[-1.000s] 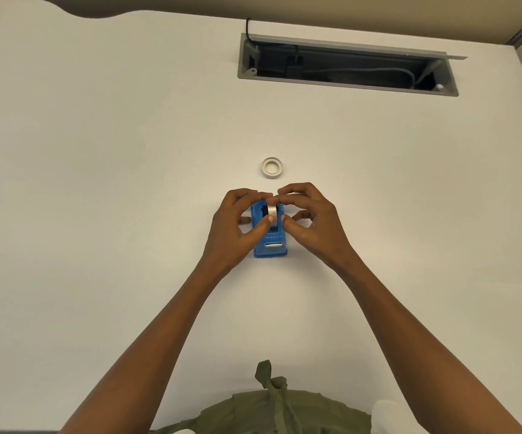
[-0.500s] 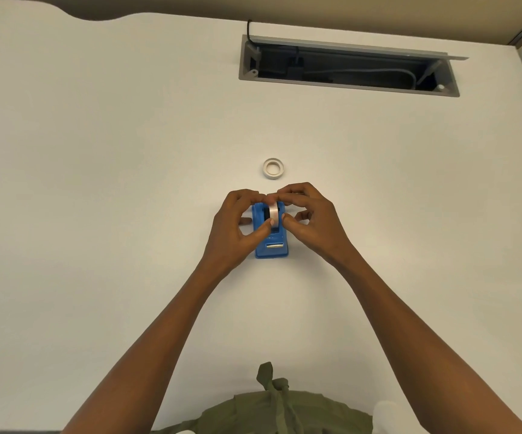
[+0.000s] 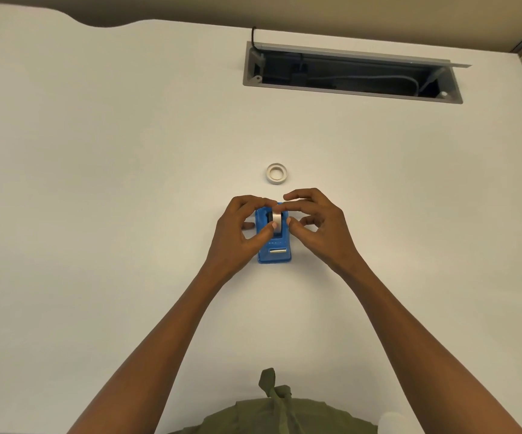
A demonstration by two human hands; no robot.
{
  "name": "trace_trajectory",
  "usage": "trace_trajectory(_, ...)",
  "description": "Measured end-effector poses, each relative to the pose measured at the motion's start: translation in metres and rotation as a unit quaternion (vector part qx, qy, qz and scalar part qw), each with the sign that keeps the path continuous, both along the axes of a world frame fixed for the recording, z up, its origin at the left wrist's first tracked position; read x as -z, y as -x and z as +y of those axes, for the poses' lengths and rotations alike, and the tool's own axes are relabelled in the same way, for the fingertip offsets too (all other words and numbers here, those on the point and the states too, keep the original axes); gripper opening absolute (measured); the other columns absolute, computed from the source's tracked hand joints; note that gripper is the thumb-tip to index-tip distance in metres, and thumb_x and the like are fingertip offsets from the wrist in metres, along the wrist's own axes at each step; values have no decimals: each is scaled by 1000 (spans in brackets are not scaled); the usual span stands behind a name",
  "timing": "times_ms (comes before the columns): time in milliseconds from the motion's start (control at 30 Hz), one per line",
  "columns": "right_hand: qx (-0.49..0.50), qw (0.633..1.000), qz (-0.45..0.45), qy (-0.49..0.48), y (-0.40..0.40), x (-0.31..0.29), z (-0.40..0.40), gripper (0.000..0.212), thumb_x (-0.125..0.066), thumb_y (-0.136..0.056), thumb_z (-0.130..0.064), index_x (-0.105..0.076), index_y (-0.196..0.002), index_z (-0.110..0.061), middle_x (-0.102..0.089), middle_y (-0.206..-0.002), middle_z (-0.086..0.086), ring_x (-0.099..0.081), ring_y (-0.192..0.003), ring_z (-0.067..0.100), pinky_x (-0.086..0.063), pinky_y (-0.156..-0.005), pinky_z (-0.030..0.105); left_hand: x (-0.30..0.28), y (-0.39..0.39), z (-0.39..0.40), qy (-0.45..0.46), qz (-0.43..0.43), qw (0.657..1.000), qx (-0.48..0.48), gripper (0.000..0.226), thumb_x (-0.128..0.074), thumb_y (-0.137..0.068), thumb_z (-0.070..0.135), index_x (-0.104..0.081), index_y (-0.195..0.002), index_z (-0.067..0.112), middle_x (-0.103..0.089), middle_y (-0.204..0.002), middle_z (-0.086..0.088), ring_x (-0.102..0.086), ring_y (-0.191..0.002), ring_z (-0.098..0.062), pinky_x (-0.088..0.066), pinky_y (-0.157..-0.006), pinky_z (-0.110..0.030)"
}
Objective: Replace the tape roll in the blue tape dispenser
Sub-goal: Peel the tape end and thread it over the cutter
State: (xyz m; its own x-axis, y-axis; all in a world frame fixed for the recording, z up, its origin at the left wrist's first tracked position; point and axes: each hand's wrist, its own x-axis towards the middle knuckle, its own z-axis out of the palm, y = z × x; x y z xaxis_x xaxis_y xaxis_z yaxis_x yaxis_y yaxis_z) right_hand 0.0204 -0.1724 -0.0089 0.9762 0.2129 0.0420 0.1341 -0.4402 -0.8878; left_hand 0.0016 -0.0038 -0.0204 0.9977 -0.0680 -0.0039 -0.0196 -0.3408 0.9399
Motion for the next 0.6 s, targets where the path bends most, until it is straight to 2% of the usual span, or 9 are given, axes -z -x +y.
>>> trace_trajectory(100, -2, 1000, 13, -3, 0, -1, 1, 28, -63, -83, -3, -71, -107, -14, -58, -113, 3, -57, -102, 8, -49, -70, 11, 1, 0, 0, 3, 5, 1000, -3, 35, -67, -82, 19, -59, -116, 17, -52, -116, 3, -55, -108, -14, -50, -84, -18)
trace_trajectory(200, 0, 1000, 28, -7, -1, -1, 2, 29, -63, -83, -4, -70, -109, -16, -57, -113, 1, -57, -102, 8, -51, -71, 18, 1, 0, 0, 13, 6, 1000, 1, 42, -66, -78, 32, -55, -117, 28, -51, -118, 6, -55, -106, -7, -50, -81, -13)
trace_trajectory(300, -3, 999, 37, -9, -2, -1, 3, 29, -63, -84, -5, -69, -111, -15, -57, -112, 0, -57, -102, 11, -51, -73, 20, 2, 0, 0, 29, 10, 1000, -1, 50, -68, -76, 33, -47, -121, 35, -51, -124, 8, -53, -108, -3, -48, -79, -7)
trace_trajectory(433, 0, 999, 42, -6, -4, 0, 5, 28, -66, -84, -9, -68, -111, -15, -57, -108, -1, -57, -98, 10, -49, -69, 13, 5, 0, 0, 17, 8, 1000, -2, 48, -68, -73, 32, -47, -117, 31, -53, -122, 6, -54, -106, -6, -48, -79, -7)
trace_trajectory(600, -5, 999, 46, 4, -7, 1, 5, 29, -69, -80, -12, -68, -108, -20, -58, -106, -2, -57, -95, 3, -48, -67, 16, 4, 1, 0, -3, -14, 1000, 11, 39, -65, -74, 32, -56, -111, 23, -52, -115, 6, -54, -103, -6, -48, -80, -10)
